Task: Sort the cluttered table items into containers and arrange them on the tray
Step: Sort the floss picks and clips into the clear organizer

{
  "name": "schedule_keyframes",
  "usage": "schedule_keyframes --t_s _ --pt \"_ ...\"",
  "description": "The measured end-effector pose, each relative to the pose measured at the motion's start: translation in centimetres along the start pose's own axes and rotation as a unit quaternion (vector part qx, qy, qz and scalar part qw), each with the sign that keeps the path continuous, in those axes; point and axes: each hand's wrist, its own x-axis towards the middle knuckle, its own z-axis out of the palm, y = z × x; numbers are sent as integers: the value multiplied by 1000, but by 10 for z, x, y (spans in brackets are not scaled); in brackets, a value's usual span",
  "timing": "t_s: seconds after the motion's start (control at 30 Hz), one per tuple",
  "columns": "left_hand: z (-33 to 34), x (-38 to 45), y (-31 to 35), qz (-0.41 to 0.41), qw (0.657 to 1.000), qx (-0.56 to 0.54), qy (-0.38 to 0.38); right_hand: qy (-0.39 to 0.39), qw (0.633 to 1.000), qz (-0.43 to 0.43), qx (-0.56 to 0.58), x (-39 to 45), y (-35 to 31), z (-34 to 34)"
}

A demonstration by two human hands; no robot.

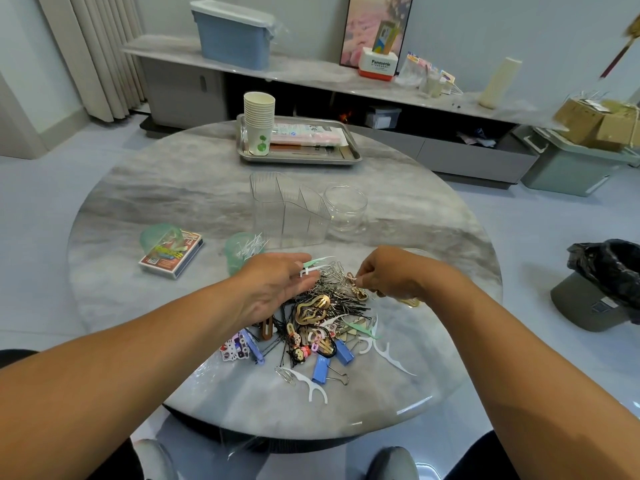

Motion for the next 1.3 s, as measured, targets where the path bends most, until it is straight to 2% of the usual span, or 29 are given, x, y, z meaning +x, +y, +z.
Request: schedule_keyframes --t_s 0.07,0.1,0.2,0.23,0.3,0.37,0.5,0.57,0.6,0.67,0.77,0.83,0.87,0.97,1.03,1.2,1.3 --pt "0 0 0 0 1000 -1 2 9 998 12 61 1 3 2" --pt "-1 0 1 0 1000 -8 2 30 990 16 134 1 2 3" --pt "2 0 3 -7 999 -44 -4 110 914 18 390 5 -4 1" --pt "2 0 4 -7 998 -54 -10 109 892 24 438 5 -6 1" --pt "3 -2 4 -3 998 -65 -18 61 872 43 484 6 -11 3" --pt "4 -2 4 2 998 -68 -15 22 884 61 463 4 -13 9" --pt "2 -2 2 14 998 -53 13 76 978 57 185 2 -12 16" --pt "0 -2 3 13 999 -48 21 66 992 59 91 2 -13 18" --pt "-1 -2 3 13 998 -49 23 58 993 63 79 0 -13 18" --pt "-1 -2 3 11 998 -57 23 56 981 66 174 -1 -15 17" --pt "2 -3 4 5 997 -78 9 45 896 52 440 -1 -21 15" --pt "3 -4 4 -1 995 -96 -4 49 851 29 523 1 -26 14" --pt "4 -4 5 -5 995 -102 -9 61 844 19 533 3 -28 14" --pt "5 -5 4 -7 993 -113 -16 133 870 6 475 3 -32 16" --pt "5 -6 3 -5 993 -114 -17 172 864 1 474 3 -32 17" --pt "5 -7 3 0 993 -114 -20 154 848 0 508 4 -35 17" --pt "6 -7 3 4 993 -118 -23 132 811 7 570 6 -38 25"
